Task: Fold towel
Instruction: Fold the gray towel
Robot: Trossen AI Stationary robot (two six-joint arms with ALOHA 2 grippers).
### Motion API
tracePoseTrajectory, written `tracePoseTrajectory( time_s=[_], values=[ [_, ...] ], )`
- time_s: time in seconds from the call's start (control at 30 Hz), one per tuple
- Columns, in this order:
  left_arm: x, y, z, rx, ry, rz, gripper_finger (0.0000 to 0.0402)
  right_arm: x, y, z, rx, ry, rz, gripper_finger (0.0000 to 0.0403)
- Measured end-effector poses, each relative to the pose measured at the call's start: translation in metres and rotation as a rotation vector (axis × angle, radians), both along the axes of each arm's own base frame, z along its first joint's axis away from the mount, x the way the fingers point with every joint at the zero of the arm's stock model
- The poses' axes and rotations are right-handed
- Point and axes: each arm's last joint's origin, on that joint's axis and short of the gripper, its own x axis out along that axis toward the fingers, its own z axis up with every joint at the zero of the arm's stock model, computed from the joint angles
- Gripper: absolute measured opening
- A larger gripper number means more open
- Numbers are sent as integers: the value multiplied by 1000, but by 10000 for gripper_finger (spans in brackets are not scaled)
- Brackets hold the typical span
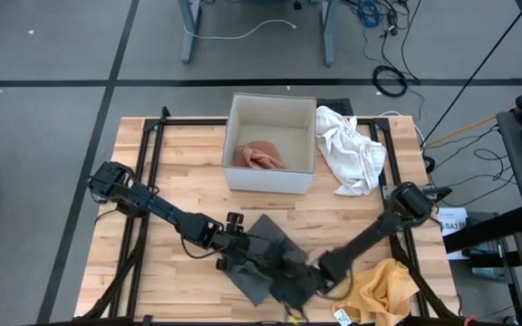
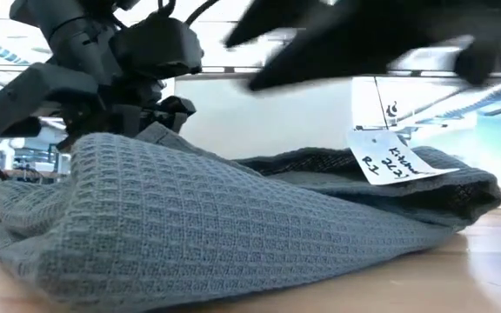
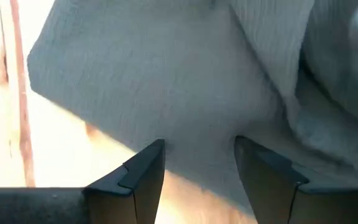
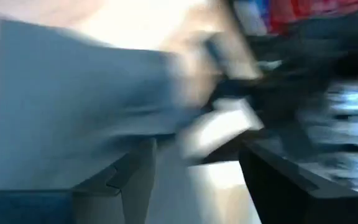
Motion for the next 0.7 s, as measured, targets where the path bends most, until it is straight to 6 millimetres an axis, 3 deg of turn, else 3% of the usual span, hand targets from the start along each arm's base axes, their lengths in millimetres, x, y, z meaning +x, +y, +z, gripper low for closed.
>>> tracePoseTrajectory(
  time_s=[0.17, 0.37, 0.7],
  values=[
    [-3, 1, -2, -8, 25, 8, 202, -35, 9, 1, 95, 120, -108, 199],
    [-3, 1, -3, -7, 33, 4, 202, -64, 25, -2, 140, 186, -124, 192],
    [-3, 0, -3, -20, 29, 0, 202, -73, 28, -33, 130, 276, -215, 191]
  ],
)
